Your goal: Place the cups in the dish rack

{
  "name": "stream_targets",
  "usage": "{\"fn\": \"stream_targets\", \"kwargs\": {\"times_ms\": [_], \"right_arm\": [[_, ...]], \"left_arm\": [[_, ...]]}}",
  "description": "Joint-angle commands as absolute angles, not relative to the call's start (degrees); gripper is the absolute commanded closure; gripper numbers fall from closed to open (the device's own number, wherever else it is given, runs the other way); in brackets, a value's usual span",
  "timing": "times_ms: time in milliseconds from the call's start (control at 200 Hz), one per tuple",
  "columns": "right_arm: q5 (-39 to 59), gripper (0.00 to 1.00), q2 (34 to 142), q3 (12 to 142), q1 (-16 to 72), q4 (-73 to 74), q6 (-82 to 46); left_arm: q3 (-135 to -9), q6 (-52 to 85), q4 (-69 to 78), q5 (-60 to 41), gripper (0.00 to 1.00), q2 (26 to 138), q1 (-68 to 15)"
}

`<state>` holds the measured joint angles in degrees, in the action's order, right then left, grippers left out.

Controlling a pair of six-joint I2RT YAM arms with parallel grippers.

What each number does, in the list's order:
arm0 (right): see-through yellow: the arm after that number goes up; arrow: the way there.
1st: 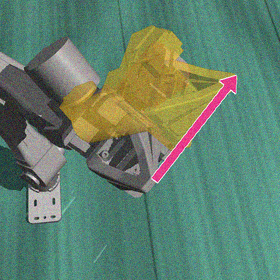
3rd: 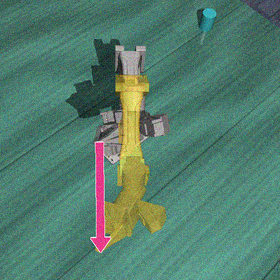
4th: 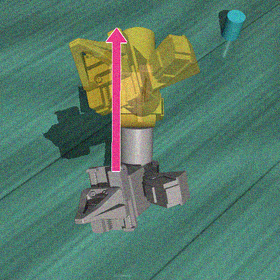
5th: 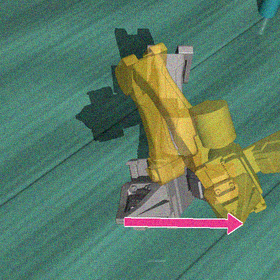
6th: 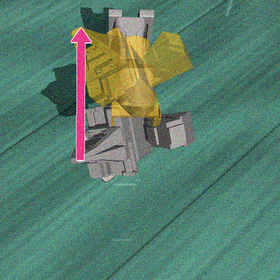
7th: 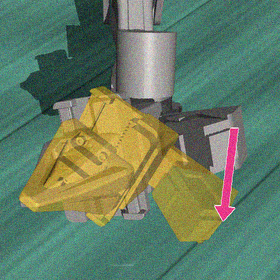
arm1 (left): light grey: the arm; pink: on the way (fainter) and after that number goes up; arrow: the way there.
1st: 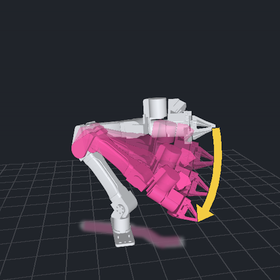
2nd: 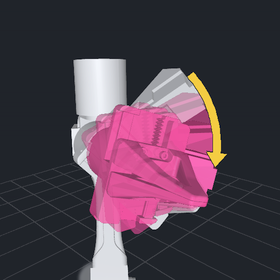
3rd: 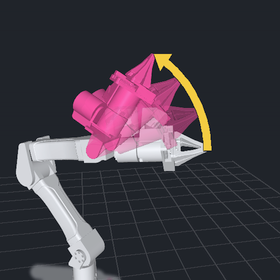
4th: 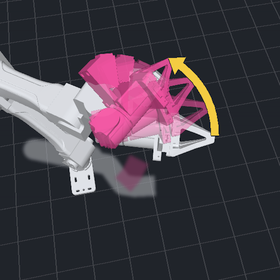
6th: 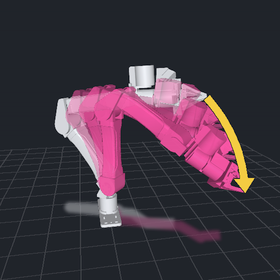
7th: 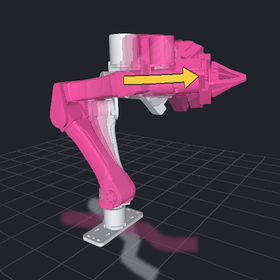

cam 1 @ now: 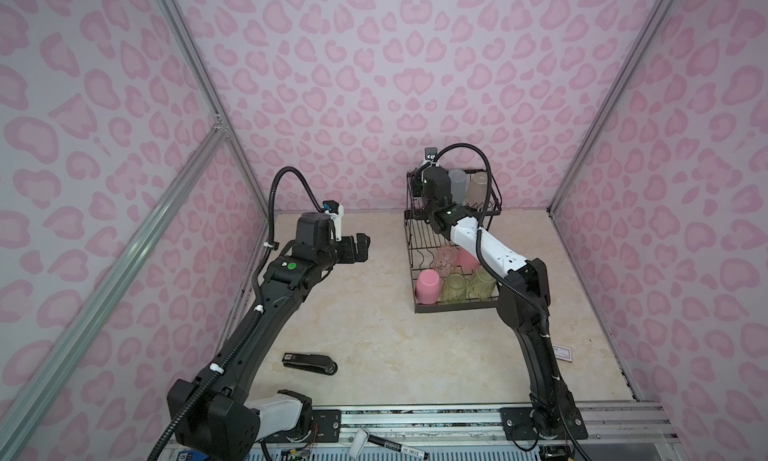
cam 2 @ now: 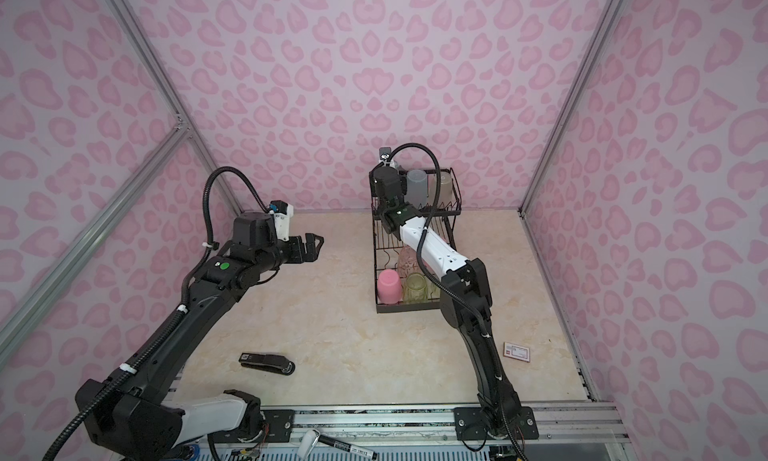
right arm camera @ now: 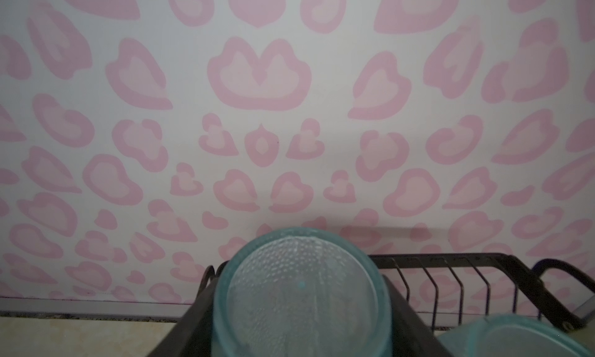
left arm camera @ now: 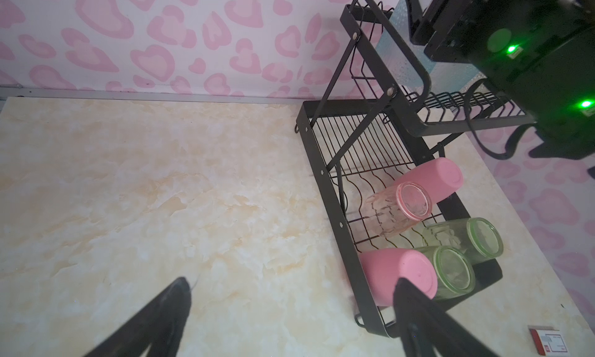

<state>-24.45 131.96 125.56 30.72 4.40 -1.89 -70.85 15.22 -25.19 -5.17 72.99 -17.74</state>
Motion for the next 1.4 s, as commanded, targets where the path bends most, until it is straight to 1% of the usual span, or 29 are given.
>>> {"fn": "stream_targets", "kwargs": {"times_ms": [0, 200, 425, 675, 820, 1130, 1395], "right_arm": [[-24.3, 0.45, 132.8, 124.6, 30.8, 3.6, -2.8], [-24.2, 0.43, 132.6, 123.3, 30.8, 3.8, -3.5], [-23.9, 0.27, 131.8, 123.3, 30.8, 4.1, -3.0], [-24.3, 0.15, 130.8, 124.6, 31.4, 4.5, -1.8], [-23.9, 0.13, 129.1, 124.7, 31.5, 5.1, -1.5], [-22.6, 0.12, 127.0, 125.2, 31.5, 5.4, -1.4], [-18.5, 0.07, 121.6, 124.5, 29.8, 2.6, -3.3]], "left_arm": [[-70.8, 15.3, -23.3, -5.5, 0.00, 73.2, -17.6], [-70.7, 15.6, -23.2, -5.7, 0.00, 73.3, -17.6], [-70.7, 15.6, -23.0, -6.0, 0.00, 73.2, -17.5], [-70.5, 15.7, -22.9, -6.1, 0.00, 73.0, -17.5], [-70.6, 15.6, -22.9, -5.9, 0.00, 73.1, -17.5], [-70.3, 15.6, -22.9, -5.4, 0.00, 73.8, -17.3], [-70.0, 15.6, -22.3, -4.5, 0.01, 74.4, -16.7]]}}
